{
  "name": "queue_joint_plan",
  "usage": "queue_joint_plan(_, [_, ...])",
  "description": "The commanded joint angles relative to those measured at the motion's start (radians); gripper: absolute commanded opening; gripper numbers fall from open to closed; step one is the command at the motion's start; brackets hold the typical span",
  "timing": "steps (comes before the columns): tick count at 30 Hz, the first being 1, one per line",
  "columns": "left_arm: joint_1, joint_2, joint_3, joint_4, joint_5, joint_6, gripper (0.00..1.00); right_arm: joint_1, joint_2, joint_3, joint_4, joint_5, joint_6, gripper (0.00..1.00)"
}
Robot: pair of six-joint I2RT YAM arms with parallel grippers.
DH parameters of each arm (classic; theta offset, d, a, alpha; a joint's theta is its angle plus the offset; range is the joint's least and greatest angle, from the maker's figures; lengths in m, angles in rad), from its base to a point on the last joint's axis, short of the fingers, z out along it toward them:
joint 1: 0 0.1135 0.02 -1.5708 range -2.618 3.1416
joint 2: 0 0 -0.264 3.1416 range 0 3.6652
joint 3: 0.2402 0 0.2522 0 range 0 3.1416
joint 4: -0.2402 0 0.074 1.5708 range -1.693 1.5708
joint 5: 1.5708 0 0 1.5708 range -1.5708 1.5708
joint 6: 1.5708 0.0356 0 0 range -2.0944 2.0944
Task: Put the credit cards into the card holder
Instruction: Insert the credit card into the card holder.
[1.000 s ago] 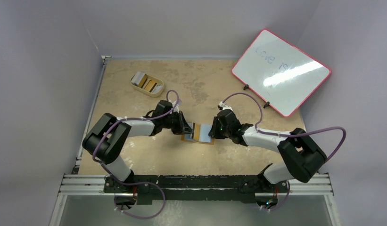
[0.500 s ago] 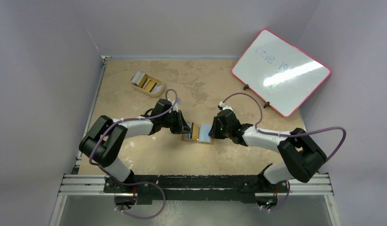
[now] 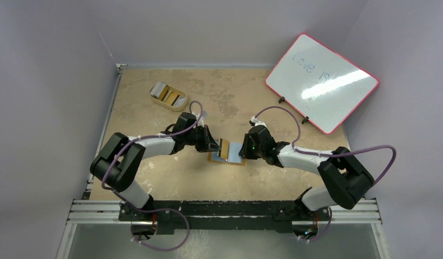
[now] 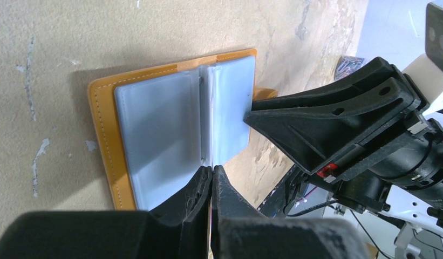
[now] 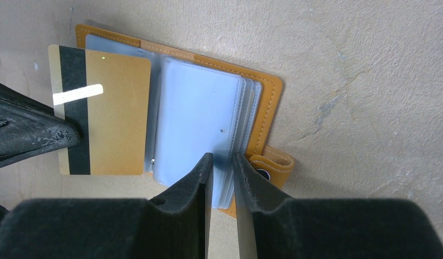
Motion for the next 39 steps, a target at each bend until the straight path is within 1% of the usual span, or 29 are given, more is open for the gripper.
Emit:
queue_joint_plan(1, [0.005, -0.005, 0.010, 0.083, 0.027, -0.016, 0.00, 0.003, -0.010, -0.010, -0.016, 0.021, -0.005, 0.23])
queue_joint_plan(20, [0.003, 0.054, 0.003, 0.102, 0.050, -0.003, 0.00, 0.003, -0.009, -0.008, -0.016, 0.019, -0.007, 0.23])
queue_joint_plan(39, [-0.019, 0.103, -0.012, 0.168, 0.033, -0.051, 0.00, 0.003, -0.001, -0.007, -0.009, 0.013, -0.005, 0.23])
